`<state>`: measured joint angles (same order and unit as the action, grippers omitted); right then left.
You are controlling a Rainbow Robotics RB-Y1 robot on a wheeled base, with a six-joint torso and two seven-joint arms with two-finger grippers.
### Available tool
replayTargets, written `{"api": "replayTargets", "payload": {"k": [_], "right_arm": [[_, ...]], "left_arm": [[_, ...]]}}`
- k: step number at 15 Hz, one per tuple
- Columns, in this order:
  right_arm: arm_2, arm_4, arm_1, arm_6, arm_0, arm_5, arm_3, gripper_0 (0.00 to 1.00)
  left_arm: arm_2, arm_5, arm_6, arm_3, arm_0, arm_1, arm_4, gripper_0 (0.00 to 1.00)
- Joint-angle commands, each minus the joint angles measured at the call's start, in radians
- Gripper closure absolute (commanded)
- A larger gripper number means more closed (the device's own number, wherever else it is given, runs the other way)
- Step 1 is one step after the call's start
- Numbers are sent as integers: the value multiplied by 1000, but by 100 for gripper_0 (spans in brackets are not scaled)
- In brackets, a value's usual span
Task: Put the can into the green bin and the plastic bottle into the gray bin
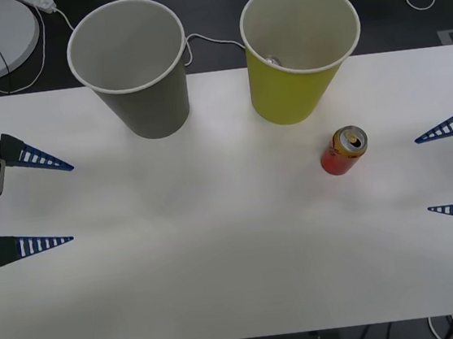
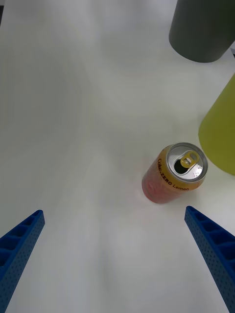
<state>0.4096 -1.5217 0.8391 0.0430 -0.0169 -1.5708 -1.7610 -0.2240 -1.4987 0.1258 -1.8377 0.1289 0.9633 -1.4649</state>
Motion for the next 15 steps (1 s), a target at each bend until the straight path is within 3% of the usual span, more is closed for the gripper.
{"api": "replayTargets", "payload": {"k": [1, 10, 15], "right_arm": [[0, 0, 0, 0, 0, 0, 0, 0], [18, 83, 2, 12, -6, 0, 92, 0], [28, 189, 2, 43, -6, 11, 281, 0]], "left_arm": [[0, 0, 0, 0, 0, 0, 0, 0], [0, 0, 0, 0, 0, 0, 0, 0], [0, 0, 0, 0, 0, 0, 0, 0]]}}
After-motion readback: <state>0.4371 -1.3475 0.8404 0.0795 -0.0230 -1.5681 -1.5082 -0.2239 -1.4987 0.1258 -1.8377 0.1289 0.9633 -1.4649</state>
